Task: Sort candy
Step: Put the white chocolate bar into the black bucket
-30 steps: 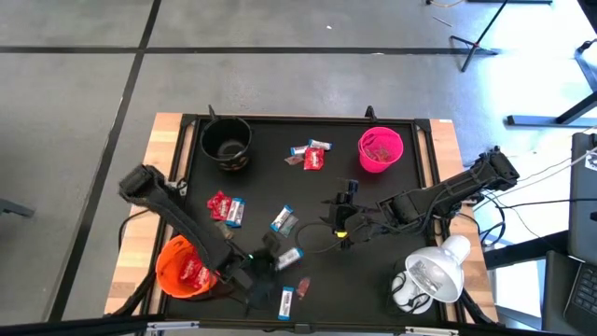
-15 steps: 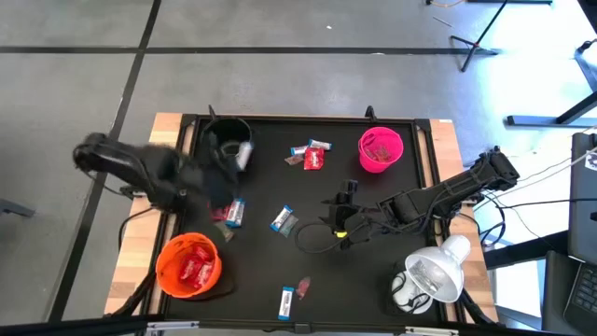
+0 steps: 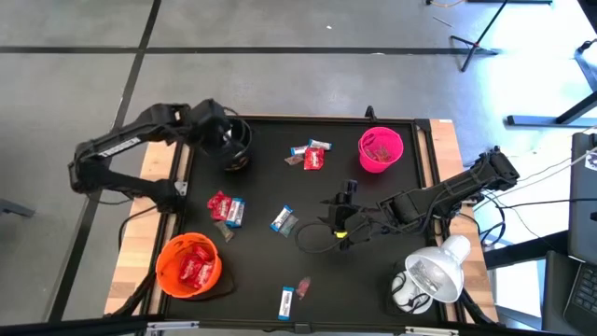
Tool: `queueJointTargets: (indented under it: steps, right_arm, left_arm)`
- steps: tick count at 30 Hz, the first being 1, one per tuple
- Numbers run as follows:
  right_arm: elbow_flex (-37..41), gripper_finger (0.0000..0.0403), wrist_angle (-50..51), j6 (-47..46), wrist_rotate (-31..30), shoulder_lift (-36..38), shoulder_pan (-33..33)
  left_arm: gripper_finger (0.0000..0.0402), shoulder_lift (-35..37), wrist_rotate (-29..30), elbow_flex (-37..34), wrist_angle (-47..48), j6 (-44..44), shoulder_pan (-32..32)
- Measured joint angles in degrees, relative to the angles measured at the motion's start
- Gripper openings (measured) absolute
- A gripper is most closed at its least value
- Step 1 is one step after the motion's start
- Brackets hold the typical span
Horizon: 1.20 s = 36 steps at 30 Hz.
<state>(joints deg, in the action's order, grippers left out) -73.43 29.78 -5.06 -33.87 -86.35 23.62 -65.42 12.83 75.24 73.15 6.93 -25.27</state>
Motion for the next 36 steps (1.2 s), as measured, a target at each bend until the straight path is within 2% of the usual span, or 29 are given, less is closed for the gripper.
queueJointTargets:
  steps: [3,9,17,21,24,29,34,36]
  right_arm:
    - [0.00,0.0188,-0.15,0.02,0.00,0.00,0.00]
    - [0.00,0.0188,-0.15,0.07,0.00,0.00,0.00]
    - [0.00,0.0188,-0.13,0.07,0.00,0.00,0.00]
    - [0.00,0.0188,-0.13,0.04,0.00,0.00,0.00]
    - [0.00,0.0188,0.11,0.04,0.00,0.00,0.00]
    - [0.00,0.0188,0.35,0.04,0.00,0.00,0.00]
    - [0.00,0.0188,0.37,0.02,0.00,0.00,0.00]
    - [0.00,0.0188,0.37,0.02,0.00,0.00,0.00]
  left_arm:
    - [0.0000,-1.37,-1.99,-1.28,0.00,-1.52,-4.25]
    - [0.0008,-3.92,-2.00,-1.75,-0.08,-5.48,-9.30]
    - [0.0101,-4.36,-2.05,-0.93,-0.03,-7.59,-9.72]
    - [0.0126,-4.23,-10.96,2.49,-0.54,-10.17,-7.25]
    - [0.0126,-4.21,-15.18,5.03,-1.72,-12.55,0.21]
    - [0.0115,-6.06,-10.32,5.40,-5.51,-13.55,21.25]
    - [0.0112,-13.97,-5.65,5.40,-15.82,-9.15,42.86]
    - [0.0112,-18.49,-4.53,5.40,-21.87,-9.21,49.51]
